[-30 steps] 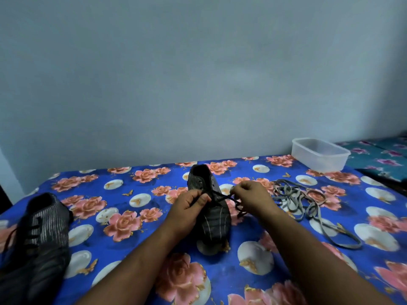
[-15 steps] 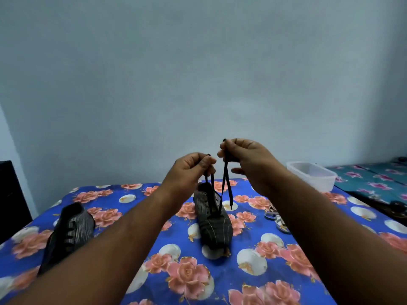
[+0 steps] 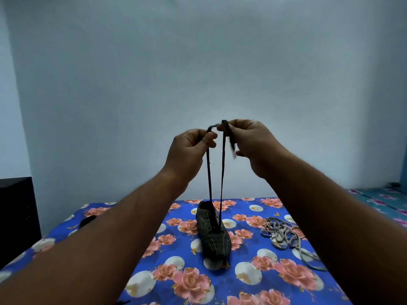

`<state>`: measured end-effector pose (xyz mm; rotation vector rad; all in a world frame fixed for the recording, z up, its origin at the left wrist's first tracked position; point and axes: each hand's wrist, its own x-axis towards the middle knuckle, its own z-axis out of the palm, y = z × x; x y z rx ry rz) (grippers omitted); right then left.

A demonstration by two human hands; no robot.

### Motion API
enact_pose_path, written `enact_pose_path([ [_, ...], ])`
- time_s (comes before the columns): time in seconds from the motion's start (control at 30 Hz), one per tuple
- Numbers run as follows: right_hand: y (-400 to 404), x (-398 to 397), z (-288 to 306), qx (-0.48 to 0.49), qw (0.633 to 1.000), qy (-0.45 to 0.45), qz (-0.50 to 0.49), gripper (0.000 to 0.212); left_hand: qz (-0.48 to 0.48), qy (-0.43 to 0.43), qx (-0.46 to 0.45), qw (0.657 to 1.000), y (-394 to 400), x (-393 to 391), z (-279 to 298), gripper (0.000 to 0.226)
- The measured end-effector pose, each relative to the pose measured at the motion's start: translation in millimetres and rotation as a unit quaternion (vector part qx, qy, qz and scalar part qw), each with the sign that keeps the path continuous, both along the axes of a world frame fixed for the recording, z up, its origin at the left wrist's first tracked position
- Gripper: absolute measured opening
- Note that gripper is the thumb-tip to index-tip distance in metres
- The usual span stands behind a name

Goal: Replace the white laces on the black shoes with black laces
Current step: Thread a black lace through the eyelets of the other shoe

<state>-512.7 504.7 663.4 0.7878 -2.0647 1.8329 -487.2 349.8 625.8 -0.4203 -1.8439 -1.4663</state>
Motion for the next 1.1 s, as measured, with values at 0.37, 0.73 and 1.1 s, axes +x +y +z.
enact_pose_path([
  [0.37,5.7,37.5,29.7,-0.026,0.998,0.057,-0.002,0.014,0.016,0.058,0.004,0.998,12.9,34.6,32.7,0.016],
  [0.73,8.0,61.2,31.8,-0.054,0.996,0.075,0.015,0.011,0.033,0.104,0.011,0.994,16.1,57.2,46.6,0.012],
  [1.1,7.5,69.5,29.9,-0.094,0.992,0.079,0.04,0.012,0.03,0.13,0.009,0.991,17.9,66.8,51.5,0.015],
])
